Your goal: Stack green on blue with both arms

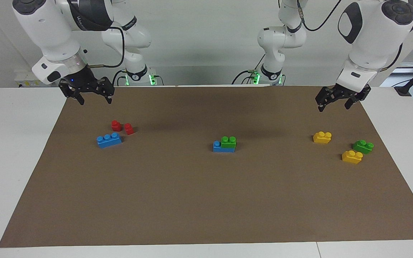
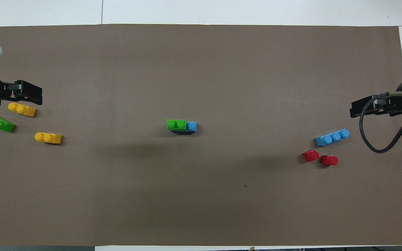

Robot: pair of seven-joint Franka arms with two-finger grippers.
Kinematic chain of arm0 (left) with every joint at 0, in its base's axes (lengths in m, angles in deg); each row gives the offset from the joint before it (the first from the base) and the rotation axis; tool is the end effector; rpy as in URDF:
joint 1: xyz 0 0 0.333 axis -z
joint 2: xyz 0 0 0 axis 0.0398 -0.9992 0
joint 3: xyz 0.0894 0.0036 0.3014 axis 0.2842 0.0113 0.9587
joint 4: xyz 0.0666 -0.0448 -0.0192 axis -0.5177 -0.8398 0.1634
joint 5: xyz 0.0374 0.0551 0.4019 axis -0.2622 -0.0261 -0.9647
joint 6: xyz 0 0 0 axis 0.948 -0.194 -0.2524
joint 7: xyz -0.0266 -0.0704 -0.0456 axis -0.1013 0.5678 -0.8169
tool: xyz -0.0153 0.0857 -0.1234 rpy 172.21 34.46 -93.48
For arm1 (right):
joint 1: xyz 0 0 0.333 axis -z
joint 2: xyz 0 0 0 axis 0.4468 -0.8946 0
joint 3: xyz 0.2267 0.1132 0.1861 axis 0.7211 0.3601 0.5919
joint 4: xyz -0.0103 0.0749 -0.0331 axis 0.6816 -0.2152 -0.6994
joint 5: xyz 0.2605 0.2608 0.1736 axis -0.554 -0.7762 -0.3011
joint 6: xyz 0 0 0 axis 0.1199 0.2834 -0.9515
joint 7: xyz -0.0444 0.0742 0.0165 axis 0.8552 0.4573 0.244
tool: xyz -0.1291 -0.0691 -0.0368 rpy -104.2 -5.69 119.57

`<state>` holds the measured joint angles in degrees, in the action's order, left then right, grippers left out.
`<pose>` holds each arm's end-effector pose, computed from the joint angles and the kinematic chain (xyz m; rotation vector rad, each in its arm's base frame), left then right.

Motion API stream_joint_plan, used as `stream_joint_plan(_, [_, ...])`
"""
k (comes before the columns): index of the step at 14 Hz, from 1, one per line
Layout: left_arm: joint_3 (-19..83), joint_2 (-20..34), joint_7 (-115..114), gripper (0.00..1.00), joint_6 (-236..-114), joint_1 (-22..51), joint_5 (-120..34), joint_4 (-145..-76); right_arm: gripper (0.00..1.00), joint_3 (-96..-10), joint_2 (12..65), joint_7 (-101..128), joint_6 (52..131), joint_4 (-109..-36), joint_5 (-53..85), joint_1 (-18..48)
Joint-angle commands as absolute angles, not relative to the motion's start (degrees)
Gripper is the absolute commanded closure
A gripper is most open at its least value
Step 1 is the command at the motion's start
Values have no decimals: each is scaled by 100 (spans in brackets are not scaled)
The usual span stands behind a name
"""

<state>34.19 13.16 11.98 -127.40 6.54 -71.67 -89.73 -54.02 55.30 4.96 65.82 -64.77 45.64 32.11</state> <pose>0.5857 -0.0436 0.5615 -3.0825 0.0644 0.0215 0.5582 0.0092 0.5476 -3.1262 -0.0060 0.0768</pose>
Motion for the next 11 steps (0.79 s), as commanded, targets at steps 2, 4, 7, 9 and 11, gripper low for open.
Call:
stream_joint_plan(2, [3453, 1459, 1337, 0, -12566, 624, -6896, -8936, 0, -5360, 5529, 608, 6454, -6454, 4676, 3260])
stream_joint_plan(4, [3462, 1486, 1346, 0, -12574, 624, -6878, -8945, 0, -5360, 5529, 599, 6436, -6454, 4676, 3260])
stream_joint_plan(7, [3497, 1503, 1354, 0, -12583, 615, -6703, -8945, 0, -5352, 5529, 616, 6427, -6463, 4711, 3260])
stream_joint_plan(9, [3497, 1530, 1355, 0, -12592, 615, -6685, -8971, 0, -5352, 5529, 634, 6427, -6463, 4807, 3243])
stream_joint_plan(11, [3497, 1530, 1355, 0, -12592, 615, -6685, -8980, 0, -5343, 5529, 634, 6436, -6472, 4816, 3225])
